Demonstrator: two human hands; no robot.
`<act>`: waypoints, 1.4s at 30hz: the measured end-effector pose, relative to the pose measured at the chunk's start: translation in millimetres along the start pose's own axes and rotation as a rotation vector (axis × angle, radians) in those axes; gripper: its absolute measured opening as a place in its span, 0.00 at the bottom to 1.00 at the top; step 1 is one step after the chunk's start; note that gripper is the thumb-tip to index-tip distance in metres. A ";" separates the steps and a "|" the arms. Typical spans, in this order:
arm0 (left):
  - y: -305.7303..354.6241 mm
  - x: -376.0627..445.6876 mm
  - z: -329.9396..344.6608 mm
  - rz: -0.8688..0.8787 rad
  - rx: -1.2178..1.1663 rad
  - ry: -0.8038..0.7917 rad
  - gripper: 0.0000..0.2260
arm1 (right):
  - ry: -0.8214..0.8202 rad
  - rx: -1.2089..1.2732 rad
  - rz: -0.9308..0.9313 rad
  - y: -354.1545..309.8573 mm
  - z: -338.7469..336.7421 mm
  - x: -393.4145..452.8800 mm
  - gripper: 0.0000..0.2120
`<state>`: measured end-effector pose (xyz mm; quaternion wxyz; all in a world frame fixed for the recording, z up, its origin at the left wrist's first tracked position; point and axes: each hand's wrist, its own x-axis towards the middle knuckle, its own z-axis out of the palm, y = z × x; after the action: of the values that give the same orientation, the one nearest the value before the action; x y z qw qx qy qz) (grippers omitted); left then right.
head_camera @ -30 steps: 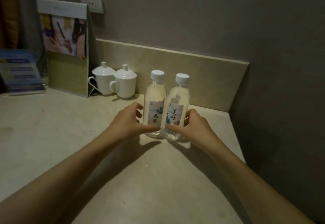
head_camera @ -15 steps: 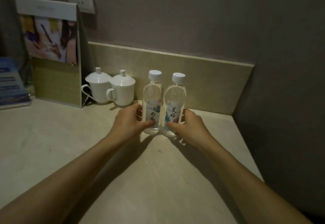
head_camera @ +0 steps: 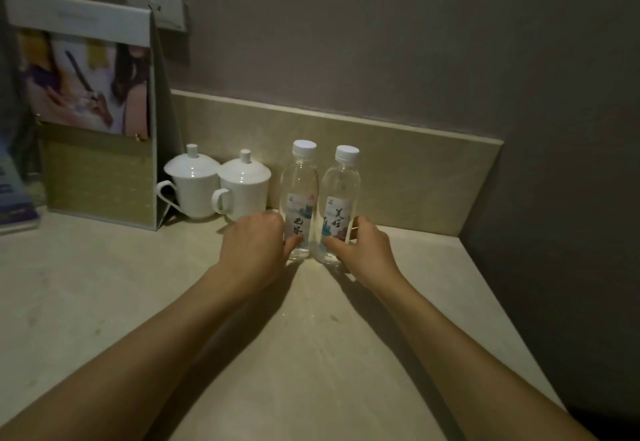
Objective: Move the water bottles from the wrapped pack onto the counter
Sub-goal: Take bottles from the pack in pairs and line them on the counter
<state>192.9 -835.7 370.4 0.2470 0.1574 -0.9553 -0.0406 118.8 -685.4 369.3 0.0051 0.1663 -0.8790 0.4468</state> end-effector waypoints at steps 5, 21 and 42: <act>3.2 7.3 0.9 -0.006 0.083 -0.061 0.18 | 0.035 -0.031 0.002 -1.3 9.1 6.4 0.20; -10.1 34.6 17.5 -0.061 0.028 -0.108 0.15 | 0.024 -0.033 0.002 -11.5 32.2 40.8 0.22; -8.5 60.6 35.8 -0.054 0.109 -0.149 0.09 | 0.059 -0.130 -0.001 -14.5 41.3 69.4 0.19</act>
<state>127.8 -863.2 365.6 0.1653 0.1927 -0.9672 -0.0066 63.4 -745.8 366.7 0.0421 0.1531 -0.9054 0.3937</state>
